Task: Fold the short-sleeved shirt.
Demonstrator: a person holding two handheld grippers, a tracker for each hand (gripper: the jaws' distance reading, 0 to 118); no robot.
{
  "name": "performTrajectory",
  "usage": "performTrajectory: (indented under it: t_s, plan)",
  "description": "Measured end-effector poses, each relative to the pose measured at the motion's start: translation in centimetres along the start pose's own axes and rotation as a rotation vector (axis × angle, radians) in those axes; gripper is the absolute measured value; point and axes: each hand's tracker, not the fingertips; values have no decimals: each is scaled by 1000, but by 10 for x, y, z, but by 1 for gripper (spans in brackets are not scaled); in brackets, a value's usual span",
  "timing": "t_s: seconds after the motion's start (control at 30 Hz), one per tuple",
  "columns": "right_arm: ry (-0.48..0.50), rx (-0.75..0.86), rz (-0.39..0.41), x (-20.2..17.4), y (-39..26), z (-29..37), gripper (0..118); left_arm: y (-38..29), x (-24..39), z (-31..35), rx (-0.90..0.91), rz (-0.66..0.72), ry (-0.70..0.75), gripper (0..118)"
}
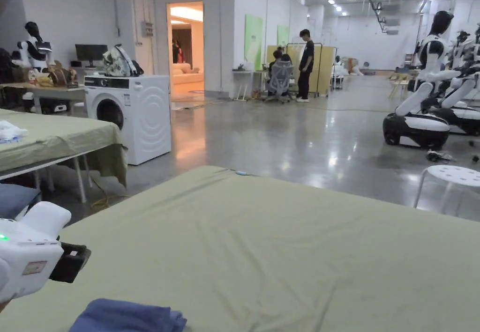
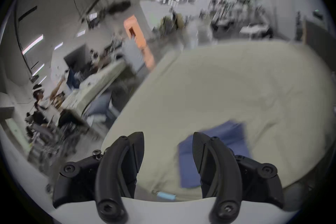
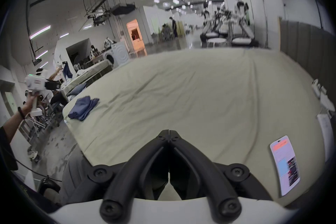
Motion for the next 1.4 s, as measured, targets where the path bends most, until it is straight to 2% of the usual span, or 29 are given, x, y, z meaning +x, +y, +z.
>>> performTrajectory:
  t_s: [0.13, 0.17, 0.23, 0.3, 0.37, 0.47, 0.57, 0.6, 0.67, 0.73, 0.83, 1.0, 1.23, 1.33, 1.37, 1.4]
  plan:
    - [-48, 118, 43, -1, 23, 29, 0, 26, 38, 87, 287, 6, -113, 55]
    - [-60, 150, 57, -18, 37, 41, 0, 28, 50, 102, 335, -13, -147, 55]
    - [-109, 276, 89, -27, 46, 61, 0, 23, 82, 124, 454, -24, -152, 55]
    - [-115, 330, 91, -31, 55, 76, 0, 17, 114, 138, 525, -40, -177, 55]
    - [-141, 381, 125, -39, 62, 90, 0, 9, 144, 143, 560, -41, -205, 55]
    - [-197, 434, 192, -46, 65, 101, 0, -7, 184, 146, 634, -13, -149, 54]
    - [-235, 484, 187, -45, 57, 101, 0, -19, 210, 147, 713, 53, -239, 53]
    - [-233, 483, 177, -46, 54, 101, 0, -17, 226, 154, 711, 47, -246, 49]
    - [-251, 492, 171, -51, 47, 102, 0, -17, 243, 152, 688, 31, -246, 8]
    - [-301, 481, 208, -51, 37, 98, 0, -22, 258, 161, 706, -9, -241, 3]
    - [-340, 442, 259, -55, 30, 90, 0, -24, 264, 163, 673, 18, -235, 3]
    - [-317, 477, 166, -50, 24, 86, 0, -28, 264, 168, 672, 49, -244, 3]
    - [-322, 475, 130, -43, 26, 89, 0, -33, 247, 168, 660, 96, -240, 3]
    - [-328, 480, 139, -44, 26, 90, 0, -34, 248, 170, 664, 116, -234, 3]
    - [-340, 488, 158, -47, 27, 91, 2, -34, 248, 170, 662, 102, -215, 5]
    - [-341, 504, 180, -50, 27, 93, 19, -32, 249, 171, 659, 96, -216, 15]
